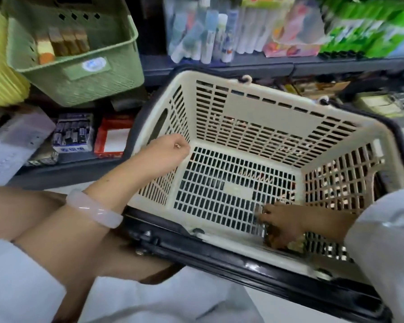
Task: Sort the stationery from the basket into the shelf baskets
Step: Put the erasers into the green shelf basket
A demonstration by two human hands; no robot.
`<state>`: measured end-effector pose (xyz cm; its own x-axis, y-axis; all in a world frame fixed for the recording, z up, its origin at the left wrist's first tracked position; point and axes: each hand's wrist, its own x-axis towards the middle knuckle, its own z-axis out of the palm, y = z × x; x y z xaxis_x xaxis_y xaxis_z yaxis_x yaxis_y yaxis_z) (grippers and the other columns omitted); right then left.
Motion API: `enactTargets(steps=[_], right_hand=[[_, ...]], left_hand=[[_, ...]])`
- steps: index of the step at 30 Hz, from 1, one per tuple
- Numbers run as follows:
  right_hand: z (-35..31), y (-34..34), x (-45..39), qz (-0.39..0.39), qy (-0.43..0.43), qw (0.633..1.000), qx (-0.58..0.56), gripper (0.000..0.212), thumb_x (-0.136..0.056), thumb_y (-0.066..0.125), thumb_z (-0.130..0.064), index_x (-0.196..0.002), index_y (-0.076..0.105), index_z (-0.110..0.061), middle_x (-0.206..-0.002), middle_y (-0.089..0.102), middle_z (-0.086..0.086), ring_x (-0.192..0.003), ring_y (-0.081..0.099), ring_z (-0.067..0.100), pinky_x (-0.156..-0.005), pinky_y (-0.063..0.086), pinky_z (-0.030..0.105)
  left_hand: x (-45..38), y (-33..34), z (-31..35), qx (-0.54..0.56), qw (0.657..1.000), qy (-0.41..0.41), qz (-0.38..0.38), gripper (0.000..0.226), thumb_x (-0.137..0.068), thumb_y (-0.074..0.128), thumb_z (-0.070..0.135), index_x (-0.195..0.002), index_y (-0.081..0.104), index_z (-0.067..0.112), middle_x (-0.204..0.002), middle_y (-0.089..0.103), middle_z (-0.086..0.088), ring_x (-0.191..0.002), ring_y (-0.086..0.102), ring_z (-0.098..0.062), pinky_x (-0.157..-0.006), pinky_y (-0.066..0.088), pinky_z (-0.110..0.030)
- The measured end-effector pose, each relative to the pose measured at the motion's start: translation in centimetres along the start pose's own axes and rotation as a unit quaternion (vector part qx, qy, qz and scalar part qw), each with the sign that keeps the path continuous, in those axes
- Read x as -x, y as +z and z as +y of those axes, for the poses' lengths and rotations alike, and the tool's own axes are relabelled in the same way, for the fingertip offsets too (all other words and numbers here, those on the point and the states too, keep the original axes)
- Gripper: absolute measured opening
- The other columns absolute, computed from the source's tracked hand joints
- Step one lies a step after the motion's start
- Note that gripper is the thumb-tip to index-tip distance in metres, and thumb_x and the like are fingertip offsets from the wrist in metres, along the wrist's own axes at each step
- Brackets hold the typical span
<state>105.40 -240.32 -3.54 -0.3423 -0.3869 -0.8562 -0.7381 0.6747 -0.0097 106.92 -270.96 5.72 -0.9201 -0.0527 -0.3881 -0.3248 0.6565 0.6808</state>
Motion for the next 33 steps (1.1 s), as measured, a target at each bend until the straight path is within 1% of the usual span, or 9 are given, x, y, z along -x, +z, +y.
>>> enactTargets(steps=[3,7,14,18,21,25,28,30,33], right_hand=[[0.4,1.0,-0.2,0.06,-0.003,0.998,0.034,0.081,-0.079,0.06,-0.052,-0.144,0.021,-0.023,-0.138,0.029,0.005,-0.12,0.035,0.024,-0.095,0.04,0.039],[0.7,1.0,0.0,0.091,-0.012,0.995,0.044,0.079,-0.076,0.059,-0.056,-0.14,0.026,-0.023,-0.132,0.033,0.005,-0.115,0.035,0.022,-0.09,0.04,0.038],[-0.4,2.4,0.0,0.118,0.062,0.979,0.152,0.079,-0.074,0.058,-0.054,-0.136,0.023,-0.021,-0.139,0.026,0.011,-0.122,0.033,0.035,-0.093,0.039,0.055],[-1.2,0.4,0.5,0.129,0.088,0.988,0.011,0.074,-0.073,0.061,-0.053,-0.133,0.028,-0.024,-0.131,0.031,0.003,-0.12,0.034,0.026,-0.098,0.039,0.048],[-2.2,-5.5,1.6,0.263,0.043,0.953,-0.144,0.063,-0.074,0.063,-0.053,-0.121,0.035,-0.023,-0.12,0.038,-0.002,-0.112,0.037,0.017,-0.098,0.039,0.036],[-6.7,-15.4,3.7,0.416,-0.086,0.864,-0.269,0.071,-0.067,0.072,-0.044,-0.123,0.036,-0.018,-0.115,0.038,-0.006,-0.11,0.038,0.013,-0.095,0.036,0.027],[-10.2,-20.5,4.6,0.463,-0.154,0.835,-0.255,0.076,-0.066,0.074,-0.039,-0.128,0.034,-0.018,-0.12,0.038,-0.004,-0.114,0.037,0.014,-0.097,0.033,0.025],[-12.6,-23.6,4.8,0.485,-0.189,0.824,-0.222,0.081,-0.067,0.078,-0.035,-0.131,0.034,-0.012,-0.126,0.039,0.002,-0.118,0.036,0.016,-0.102,0.032,0.028],[-13.5,-25.7,5.5,0.471,-0.215,0.828,-0.215,0.089,-0.067,0.078,-0.04,-0.136,0.029,-0.012,-0.133,0.036,0.001,-0.123,0.034,0.015,-0.104,0.031,0.027]], left_hand=[[-0.2,0.4,-0.1,0.014,1.0,-0.004,0.001,0.014,-0.09,0.042,0.032,-0.089,0.055,0.036,-0.101,0.062,0.009,-0.095,0.06,-0.013,-0.077,0.043,-0.03],[-0.1,0.4,-0.4,0.021,1.0,-0.004,0.004,0.016,-0.09,0.041,0.027,-0.083,0.054,0.033,-0.095,0.064,0.008,-0.093,0.06,-0.013,-0.07,0.041,-0.028],[0.2,0.3,-0.5,0.051,0.999,0.002,-0.008,0.017,-0.09,0.042,0.024,-0.083,0.056,0.032,-0.096,0.065,0.005,-0.096,0.06,-0.015,-0.065,0.037,-0.02],[0.6,0.1,-0.4,0.07,0.997,0.011,-0.023,0.015,-0.093,0.042,0.027,-0.09,0.055,0.035,-0.098,0.062,0.01,-0.094,0.058,-0.005,-0.065,0.036,-0.019],[1.0,-0.4,-0.2,0.165,0.985,0.01,-0.038,0.016,-0.094,0.043,0.026,-0.1,0.057,0.03,-0.105,0.063,0.005,-0.095,0.062,-0.007,-0.081,0.047,-0.024],[2.2,-0.8,0.8,0.399,0.911,-0.031,-0.1,0.028,-0.096,0.043,0.034,-0.12,0.052,0.021,-0.115,0.061,-0.006,-0.095,0.065,-0.018,-0.081,0.055,-0.04],[2.6,-2.2,1.4,0.548,0.828,-0.044,-0.106,0.028,-0.094,0.045,0.038,-0.11,0.06,0.021,-0.097,0.071,-0.005,-0.084,0.069,-0.018,-0.073,0.056,-0.048],[2.9,-4.9,0.3,0.617,0.784,-0.035,-0.051,0.024,-0.093,0.048,0.036,-0.099,0.063,0.018,-0.08,0.072,-0.004,-0.071,0.07,-0.016,-0.062,0.058,-0.037],[3.3,-7.1,0.0,0.65,0.759,-0.034,-0.018,0.02,-0.089,0.054,0.031,-0.089,0.065,0.014,-0.071,0.07,-0.005,-0.061,0.068,-0.016,-0.051,0.054,-0.026]])
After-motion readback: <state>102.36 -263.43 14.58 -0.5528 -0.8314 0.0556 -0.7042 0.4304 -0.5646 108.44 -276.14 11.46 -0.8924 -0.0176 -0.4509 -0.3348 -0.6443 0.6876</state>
